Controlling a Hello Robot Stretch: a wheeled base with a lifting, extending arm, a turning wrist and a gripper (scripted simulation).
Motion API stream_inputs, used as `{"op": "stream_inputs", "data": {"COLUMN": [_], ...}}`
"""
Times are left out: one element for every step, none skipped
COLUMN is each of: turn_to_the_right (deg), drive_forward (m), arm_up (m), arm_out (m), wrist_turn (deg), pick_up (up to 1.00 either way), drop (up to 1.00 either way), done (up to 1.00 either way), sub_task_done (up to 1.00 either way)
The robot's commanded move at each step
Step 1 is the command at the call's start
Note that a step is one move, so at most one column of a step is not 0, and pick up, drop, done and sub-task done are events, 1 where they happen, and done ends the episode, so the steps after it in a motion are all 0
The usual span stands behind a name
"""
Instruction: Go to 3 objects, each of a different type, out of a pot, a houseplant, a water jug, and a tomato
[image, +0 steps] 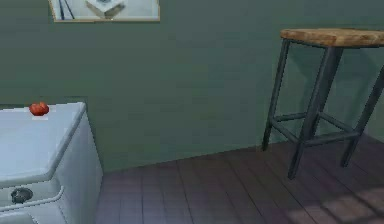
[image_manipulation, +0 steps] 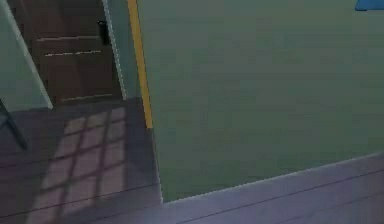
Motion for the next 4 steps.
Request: {"op": "stream_inputs", "data": {"turn_to_the_right": [-24.0, 0.0, -24.0, 0.0], "drive_forward": [0.0, 0.7, 0.0, 0.0], "arm_up": [0.0, 0.0, 0.0, 0.0], "arm_out": [0.0, 0.0, 0.0, 0.0], "wrist_turn": [0.0, 0.0, 0.0, 0.0], "pick_up": [0.0, 0.0, 0.0, 0.0], "drop": [0.0, 0.0, 0.0, 0.0], "done": [0.0, 0.0, 0.0, 0.0], "sub_task_done": [0.0, 0.0, 0.0, 1.0]}}
